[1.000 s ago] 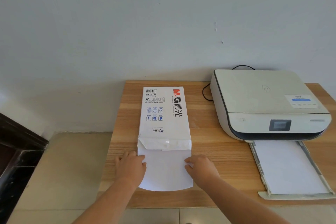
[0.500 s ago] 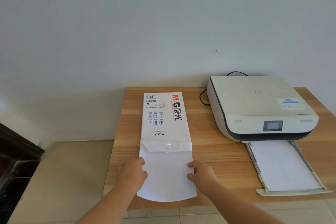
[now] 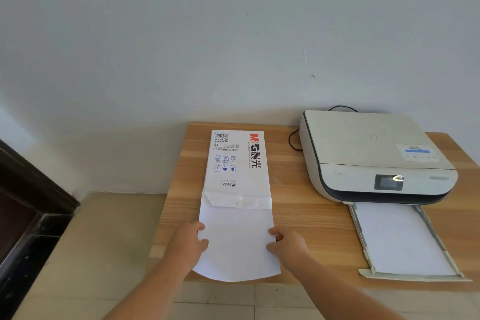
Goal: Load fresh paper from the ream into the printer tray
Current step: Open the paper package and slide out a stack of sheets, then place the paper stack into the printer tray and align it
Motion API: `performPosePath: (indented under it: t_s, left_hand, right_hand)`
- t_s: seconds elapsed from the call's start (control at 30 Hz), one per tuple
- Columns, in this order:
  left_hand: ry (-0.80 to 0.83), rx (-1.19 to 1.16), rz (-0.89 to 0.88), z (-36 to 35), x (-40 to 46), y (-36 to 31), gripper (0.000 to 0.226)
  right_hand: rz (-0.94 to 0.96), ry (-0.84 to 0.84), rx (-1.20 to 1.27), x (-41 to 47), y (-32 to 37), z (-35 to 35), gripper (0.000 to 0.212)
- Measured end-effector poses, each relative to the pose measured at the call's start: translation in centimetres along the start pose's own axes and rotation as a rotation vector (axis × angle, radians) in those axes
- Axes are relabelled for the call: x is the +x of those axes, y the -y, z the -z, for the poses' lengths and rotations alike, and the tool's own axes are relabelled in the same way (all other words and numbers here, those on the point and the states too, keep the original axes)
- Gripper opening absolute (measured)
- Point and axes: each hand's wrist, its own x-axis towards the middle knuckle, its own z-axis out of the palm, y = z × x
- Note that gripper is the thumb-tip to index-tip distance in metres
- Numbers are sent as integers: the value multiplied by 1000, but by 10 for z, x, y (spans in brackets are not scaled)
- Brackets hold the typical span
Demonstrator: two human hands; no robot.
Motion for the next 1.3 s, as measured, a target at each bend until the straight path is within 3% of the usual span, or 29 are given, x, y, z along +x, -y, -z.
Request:
performPosePath:
  t_s: [0.5,1.3]
  left_hand:
    - [-100,-52,-21,5,-47,-3,40]
    - [-102,-56,-131,35,-78,-6,40]
  right_hand:
    - [-3,97,223,-22,-21,0,35]
    - [71,46,84,-69,-1,8,49]
